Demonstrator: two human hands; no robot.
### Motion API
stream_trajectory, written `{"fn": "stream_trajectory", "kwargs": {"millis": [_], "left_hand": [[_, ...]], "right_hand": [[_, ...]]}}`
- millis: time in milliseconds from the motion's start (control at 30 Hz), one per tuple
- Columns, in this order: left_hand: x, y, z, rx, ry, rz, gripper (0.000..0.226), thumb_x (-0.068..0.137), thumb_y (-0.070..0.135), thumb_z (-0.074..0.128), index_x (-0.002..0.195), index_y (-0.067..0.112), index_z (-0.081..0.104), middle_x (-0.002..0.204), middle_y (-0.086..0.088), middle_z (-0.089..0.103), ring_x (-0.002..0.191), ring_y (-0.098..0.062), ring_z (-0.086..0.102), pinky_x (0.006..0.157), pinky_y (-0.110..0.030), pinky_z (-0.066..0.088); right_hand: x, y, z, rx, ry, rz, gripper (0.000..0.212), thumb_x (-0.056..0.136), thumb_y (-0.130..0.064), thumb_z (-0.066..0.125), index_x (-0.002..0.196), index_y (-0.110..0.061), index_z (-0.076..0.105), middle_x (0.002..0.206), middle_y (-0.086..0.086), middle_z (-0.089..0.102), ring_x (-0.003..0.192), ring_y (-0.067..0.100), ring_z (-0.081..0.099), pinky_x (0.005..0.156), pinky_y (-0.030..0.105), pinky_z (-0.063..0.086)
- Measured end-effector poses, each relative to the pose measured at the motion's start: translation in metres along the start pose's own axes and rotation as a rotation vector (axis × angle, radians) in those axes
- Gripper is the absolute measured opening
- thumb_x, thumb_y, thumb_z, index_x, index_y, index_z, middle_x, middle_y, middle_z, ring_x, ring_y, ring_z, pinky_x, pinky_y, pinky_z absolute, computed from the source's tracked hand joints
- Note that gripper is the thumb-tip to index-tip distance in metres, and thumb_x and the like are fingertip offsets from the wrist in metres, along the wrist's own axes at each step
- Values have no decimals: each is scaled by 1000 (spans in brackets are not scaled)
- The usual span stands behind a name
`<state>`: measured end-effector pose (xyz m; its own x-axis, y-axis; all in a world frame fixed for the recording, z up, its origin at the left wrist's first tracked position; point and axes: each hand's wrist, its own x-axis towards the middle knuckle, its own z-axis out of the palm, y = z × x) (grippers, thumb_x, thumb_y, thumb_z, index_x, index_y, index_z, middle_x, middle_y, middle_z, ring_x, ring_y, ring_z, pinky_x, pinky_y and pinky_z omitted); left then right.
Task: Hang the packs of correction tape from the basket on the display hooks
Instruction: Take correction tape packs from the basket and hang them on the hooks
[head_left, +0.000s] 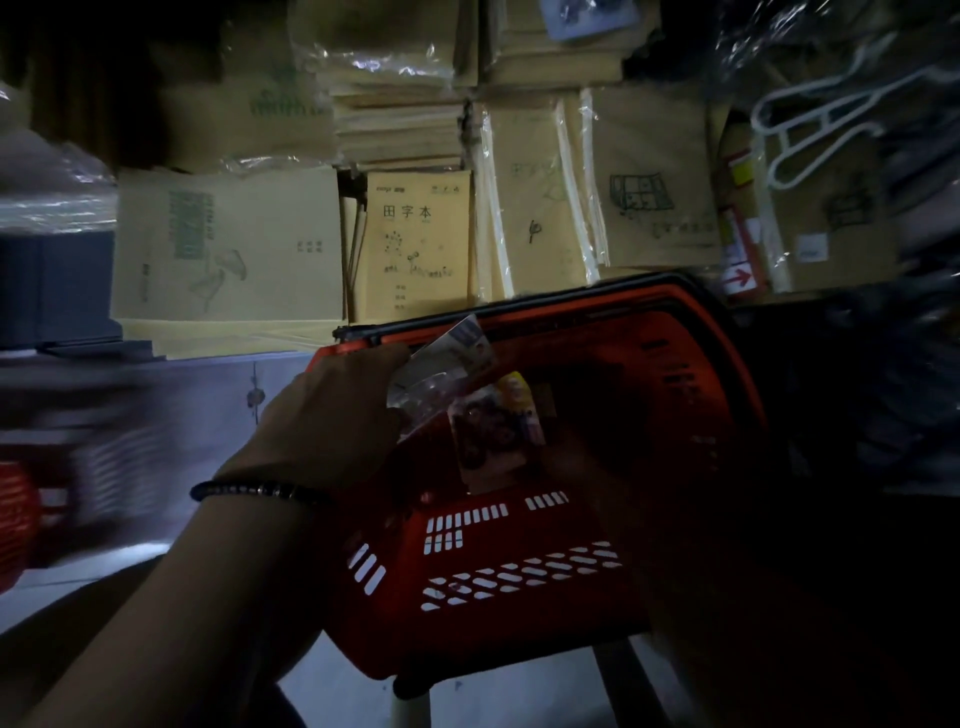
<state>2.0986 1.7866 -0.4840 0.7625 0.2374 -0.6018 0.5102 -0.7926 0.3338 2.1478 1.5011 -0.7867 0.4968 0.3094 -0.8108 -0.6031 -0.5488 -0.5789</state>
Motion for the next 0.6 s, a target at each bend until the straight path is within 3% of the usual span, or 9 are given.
{"fn": "stream_trajectory", "kwargs": {"millis": [33,67,133,167,233,300,367,467,600], "left_hand": [[-1,-1,0,-42,-13,-1,47,95,33,73,139,24,60,132,-8,70,116,-30,67,94,-45,56],[0,-5,2,-64,3,5,47,95,31,74,139,23,61,133,-8,69,117,-31,66,95,-44,55],[-2,-4,2,-114,3,26,48,95,25,74,141,19,60,135,-10,68,122,-31,65,98,-40,53],[-6,-2,1,-140,4,39,49,95,21,74,142,17,60,136,-10,68,124,-31,64,98,-38,52],[-18,-3,6,-167,23,52,48,95,19,74,141,16,62,136,-10,68,127,-31,64,103,-38,51],[-29,-2,12,-227,45,33,43,94,23,75,135,27,63,130,-3,69,123,-28,67,102,-41,55],[-41,-3,14,-305,55,54,44,91,26,76,130,39,62,123,8,72,114,-16,70,96,-38,58],[-71,7,6,-544,100,88,53,79,40,77,129,47,63,117,16,76,109,-5,71,95,-39,60],[-115,28,0,-844,174,116,48,82,36,78,129,31,67,115,-1,80,106,-23,77,92,-58,61]], "right_hand": [[-21,-25,0,-42,0,-40,67,77,-33,93,133,-6,67,129,14,70,117,31,70,99,51,58],[-44,-50,0,-98,23,-102,52,87,-17,84,133,-3,65,124,11,70,113,19,72,98,40,59],[-76,-83,-8,-189,49,-227,29,96,3,68,123,-6,65,103,-4,68,87,-13,68,80,10,51],[-89,-95,-11,-223,63,-251,21,98,5,65,109,-13,66,91,-10,64,74,-18,64,68,6,46],[-113,-112,-18,-228,121,-286,22,102,-6,64,88,-23,63,77,-13,61,61,-11,60,57,8,41],[-137,-128,-27,-99,213,-324,15,104,-17,64,91,-18,70,77,-5,71,65,-3,62,61,12,46],[-160,-145,-33,62,283,-368,20,106,-23,62,95,-11,76,86,6,79,72,6,67,68,24,53],[-201,-175,-45,130,340,-455,24,108,-23,58,96,-12,75,87,-1,77,74,6,65,69,25,51],[-251,-208,-61,91,418,-653,26,109,-27,56,100,-14,76,90,-4,78,81,1,65,81,30,52]]}}
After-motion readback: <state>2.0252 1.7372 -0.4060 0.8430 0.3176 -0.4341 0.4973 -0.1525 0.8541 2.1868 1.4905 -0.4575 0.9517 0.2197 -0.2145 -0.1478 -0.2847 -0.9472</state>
